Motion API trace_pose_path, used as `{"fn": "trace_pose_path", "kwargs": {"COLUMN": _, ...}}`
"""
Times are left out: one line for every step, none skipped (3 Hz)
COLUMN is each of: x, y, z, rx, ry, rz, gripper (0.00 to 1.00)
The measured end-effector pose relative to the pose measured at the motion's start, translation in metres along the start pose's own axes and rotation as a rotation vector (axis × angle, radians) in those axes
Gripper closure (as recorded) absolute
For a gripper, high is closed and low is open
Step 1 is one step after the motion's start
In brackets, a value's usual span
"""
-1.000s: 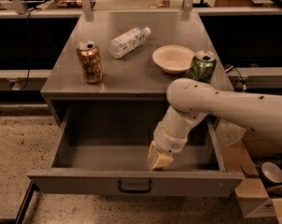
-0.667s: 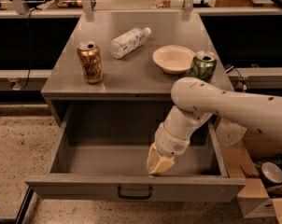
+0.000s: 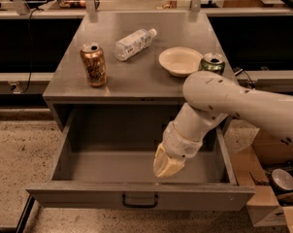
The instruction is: Open top drawer
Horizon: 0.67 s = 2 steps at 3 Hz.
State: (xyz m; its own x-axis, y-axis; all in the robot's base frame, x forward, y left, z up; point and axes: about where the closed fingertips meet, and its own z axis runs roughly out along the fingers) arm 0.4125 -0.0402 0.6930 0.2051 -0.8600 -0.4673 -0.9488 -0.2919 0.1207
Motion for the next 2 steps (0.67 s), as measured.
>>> {"fn": "trace_pose_path", "kwargs": {"x": -0.007, "y": -0.014, "z": -0.034, "rx": 0.12, "ry": 0.079, "rz": -0.045, "gripper": 1.0}}
{"fn": "trace_pose_path", "kwargs": {"x": -0.014, "y": -0.029, "z": -0.07, "rx": 0.234, "ry": 0.143, "rz": -0.096, "gripper": 1.0}}
